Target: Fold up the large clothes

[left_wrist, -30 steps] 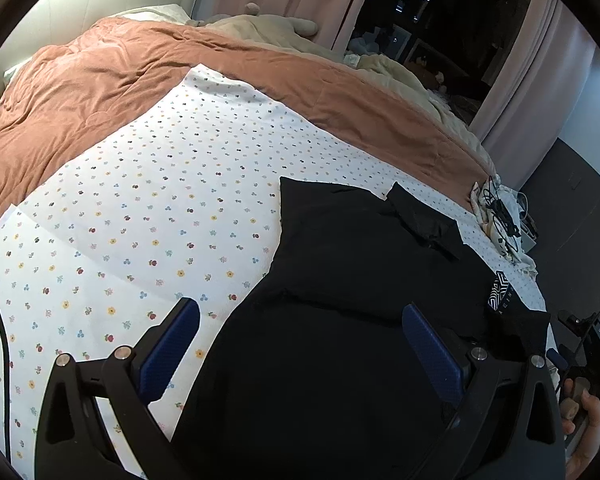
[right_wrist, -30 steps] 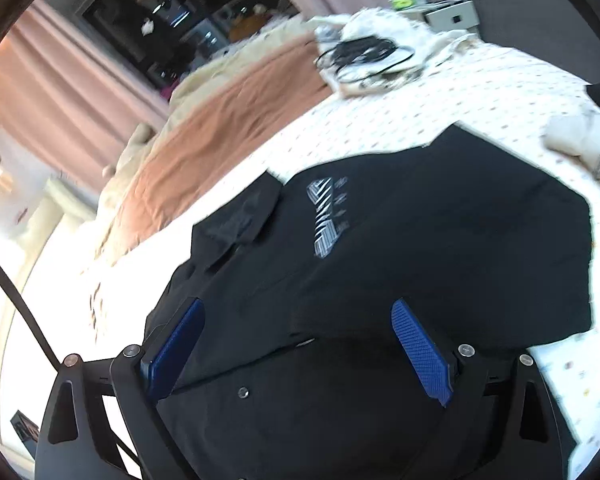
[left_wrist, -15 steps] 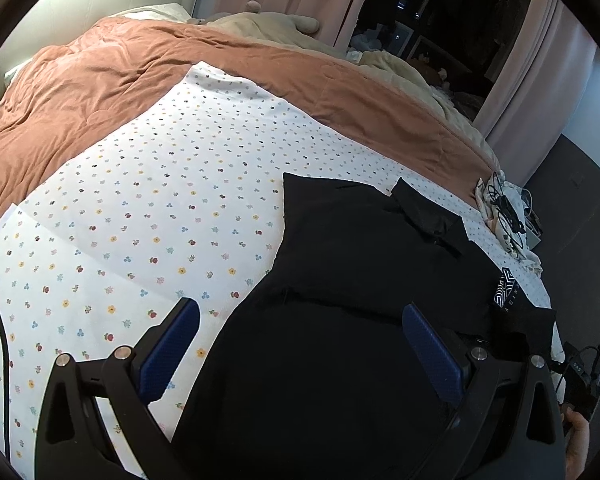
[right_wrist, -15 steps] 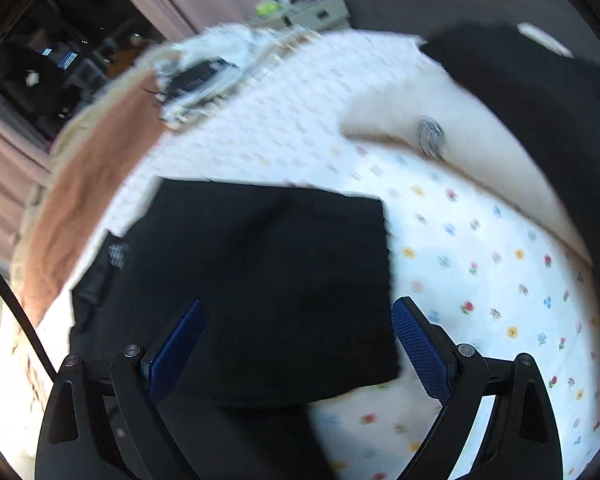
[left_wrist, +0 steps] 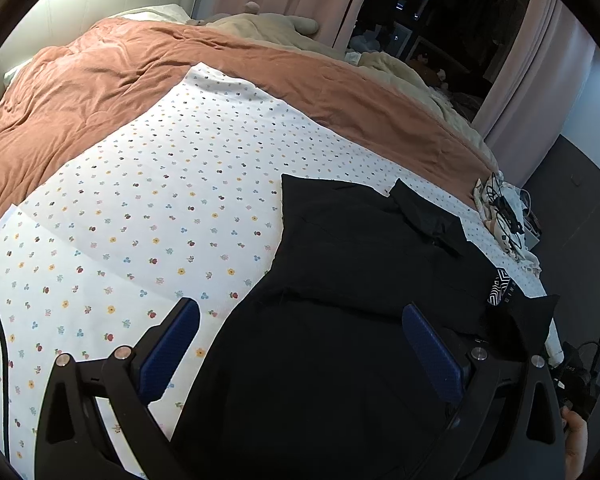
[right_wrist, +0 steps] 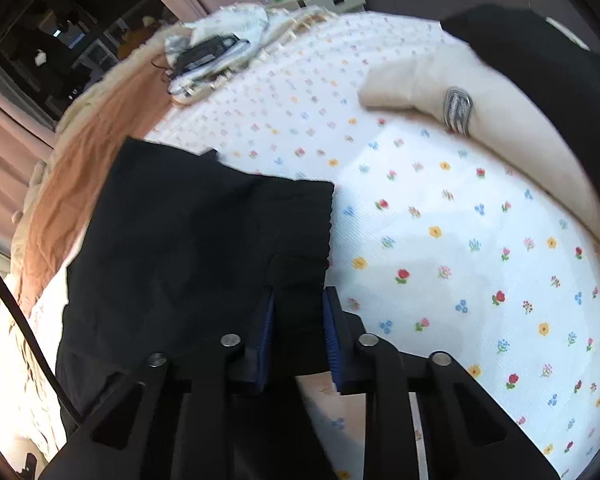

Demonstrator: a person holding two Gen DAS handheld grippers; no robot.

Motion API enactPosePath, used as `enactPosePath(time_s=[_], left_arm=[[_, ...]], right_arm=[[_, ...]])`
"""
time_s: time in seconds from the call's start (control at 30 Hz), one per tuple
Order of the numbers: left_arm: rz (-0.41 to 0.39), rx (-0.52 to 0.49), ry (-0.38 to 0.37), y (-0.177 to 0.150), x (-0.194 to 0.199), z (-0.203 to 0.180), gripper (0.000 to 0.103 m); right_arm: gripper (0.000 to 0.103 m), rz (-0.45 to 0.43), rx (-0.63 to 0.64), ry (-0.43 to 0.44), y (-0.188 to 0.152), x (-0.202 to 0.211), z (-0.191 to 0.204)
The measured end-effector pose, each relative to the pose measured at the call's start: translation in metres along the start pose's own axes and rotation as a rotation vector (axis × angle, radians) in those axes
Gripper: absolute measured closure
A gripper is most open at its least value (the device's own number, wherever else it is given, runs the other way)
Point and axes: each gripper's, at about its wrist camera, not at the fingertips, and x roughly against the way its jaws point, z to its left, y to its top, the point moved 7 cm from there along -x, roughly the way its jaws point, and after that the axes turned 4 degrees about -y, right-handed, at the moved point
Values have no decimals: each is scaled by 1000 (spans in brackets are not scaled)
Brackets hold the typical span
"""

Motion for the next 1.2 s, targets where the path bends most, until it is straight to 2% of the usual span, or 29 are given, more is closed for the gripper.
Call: enactPosePath(time_s=[0.23,0.47,0.73,0.87,1.07,1.13,1.2], left_arm=[[-16,22,-8,4,8,6,0],[-31,44,-14,7,18,15,0],[-53,27,13,16,36,39,0],[-62,51,30,21,45,64,0],[-73,87,53,25,55,94,0],[-76,101,51,26,56,100,0],[-84,116,46,28,57,104,0]], right_arm=[[86,-95,53,179,4,34,42],[86,-120,134,329,-23,69,109],[86,-88,153,425,-51,59,154],[86,-83,185,439,-46,27,169],[86,-60,276,478,-62,14,211],[85,-27,331,513,-71,10,230],[81,-5,392,543,-81,8,247]])
